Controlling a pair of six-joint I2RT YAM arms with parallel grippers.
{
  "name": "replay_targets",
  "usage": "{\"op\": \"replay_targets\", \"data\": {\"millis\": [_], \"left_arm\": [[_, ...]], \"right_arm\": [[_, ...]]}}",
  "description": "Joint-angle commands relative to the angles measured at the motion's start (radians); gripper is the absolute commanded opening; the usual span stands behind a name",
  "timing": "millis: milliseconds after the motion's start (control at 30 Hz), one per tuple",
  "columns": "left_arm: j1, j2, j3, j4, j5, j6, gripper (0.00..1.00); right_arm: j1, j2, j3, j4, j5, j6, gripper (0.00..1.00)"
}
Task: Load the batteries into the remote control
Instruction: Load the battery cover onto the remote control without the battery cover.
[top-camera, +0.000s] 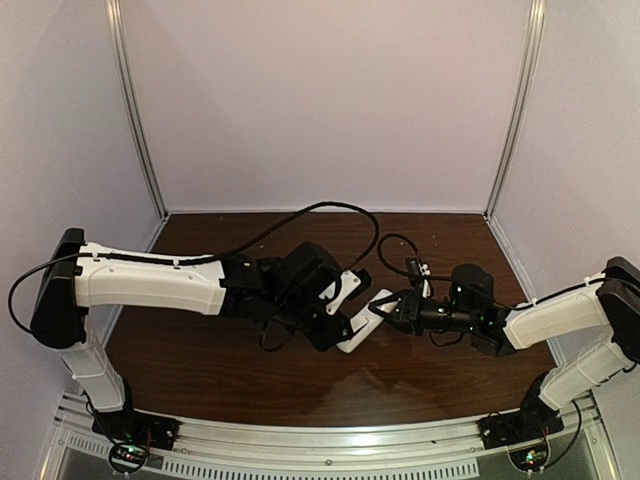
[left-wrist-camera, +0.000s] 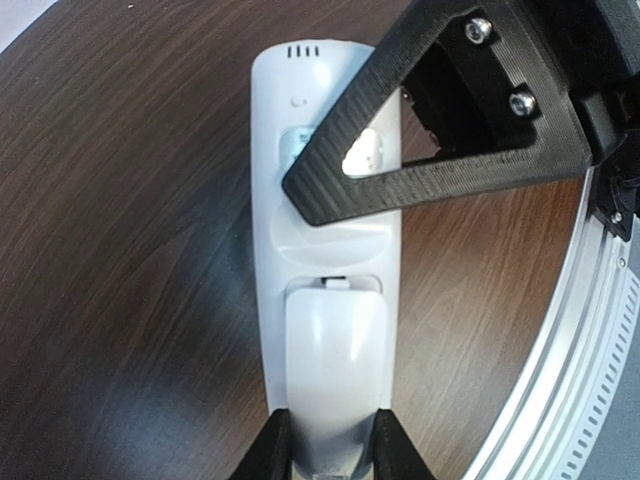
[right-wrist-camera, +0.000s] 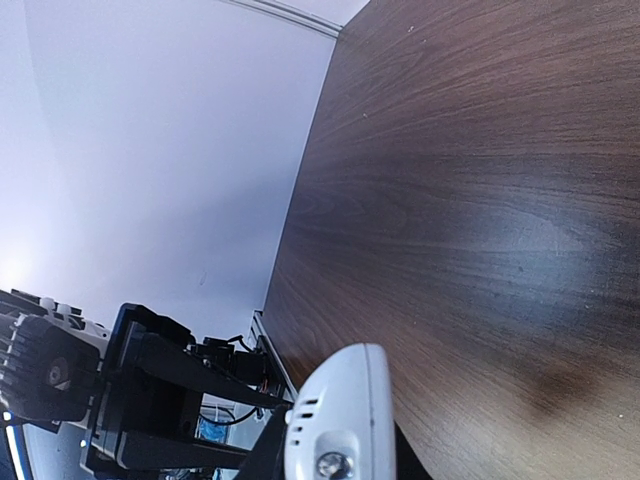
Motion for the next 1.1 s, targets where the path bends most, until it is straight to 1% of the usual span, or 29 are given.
{"op": "replay_targets", "data": {"millis": [0, 500, 900, 967, 1067], "left_arm": [[-0.005, 0.029, 0.031, 0.012, 0.002, 0.01, 0.17], [-0.006, 0.096, 0.09, -0.082, -0.033, -0.007, 0.17], [-0.006, 0.123, 0.116, -0.101, -0.024, -0.02, 0.18], [-0.006, 0.128, 0.118, -0.101, -0.019, -0.023, 0.2], [-0.006, 0.134, 0.122, -0.101, -0.013, -0.025, 0.21]], "right_arm": [[0.012, 0.002, 0.001, 0.034, 0.024, -0.001, 0.0], [0.037, -0.032, 0.0, -0.051, 0.1, -0.017, 0.0], [0.045, 0.021, -0.006, 0.049, 0.081, 0.037, 0.0], [0.047, 0.024, -0.007, 0.057, 0.082, 0.045, 0.0], [0.047, 0.033, -0.011, 0.079, 0.074, 0.058, 0.0]]}}
